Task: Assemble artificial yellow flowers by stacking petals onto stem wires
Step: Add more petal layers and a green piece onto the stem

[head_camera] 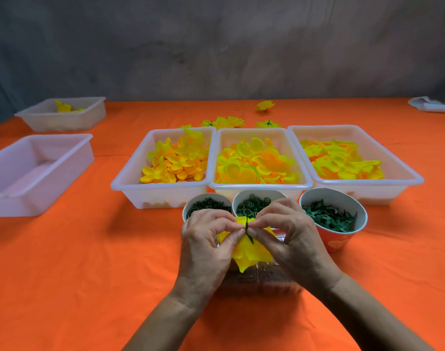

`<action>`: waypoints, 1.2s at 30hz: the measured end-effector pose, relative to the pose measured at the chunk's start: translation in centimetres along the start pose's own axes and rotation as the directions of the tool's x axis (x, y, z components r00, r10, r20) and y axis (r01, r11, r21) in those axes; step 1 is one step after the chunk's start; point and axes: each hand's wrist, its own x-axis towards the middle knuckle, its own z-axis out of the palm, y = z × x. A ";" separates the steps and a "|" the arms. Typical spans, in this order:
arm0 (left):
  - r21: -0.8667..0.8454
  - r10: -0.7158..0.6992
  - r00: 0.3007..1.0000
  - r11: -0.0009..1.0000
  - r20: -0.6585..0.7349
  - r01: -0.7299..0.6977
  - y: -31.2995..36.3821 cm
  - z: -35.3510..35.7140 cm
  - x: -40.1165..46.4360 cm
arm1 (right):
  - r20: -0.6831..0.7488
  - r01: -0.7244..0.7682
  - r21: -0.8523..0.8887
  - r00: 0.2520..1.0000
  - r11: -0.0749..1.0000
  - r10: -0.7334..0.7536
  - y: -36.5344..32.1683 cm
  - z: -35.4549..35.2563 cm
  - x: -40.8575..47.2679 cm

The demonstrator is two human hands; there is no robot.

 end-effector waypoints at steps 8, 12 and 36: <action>-0.233 -0.183 0.981 0.953 0.064 0.193 1.2 -0.8 0.1 | -0.196 -0.177 -0.095 0.968 0.980 0.156 -2.2 1.4 -1.1; -0.189 -0.117 0.992 0.974 0.045 0.123 2.1 -0.7 1.0 | -0.325 -0.241 -0.180 0.930 0.954 0.174 -3.1 2.5 -1.0; -0.117 -0.007 1.000 0.993 0.006 0.007 1.5 0.3 2.1 | -0.542 -0.245 -0.107 0.827 0.964 0.150 -2.6 5.4 -1.7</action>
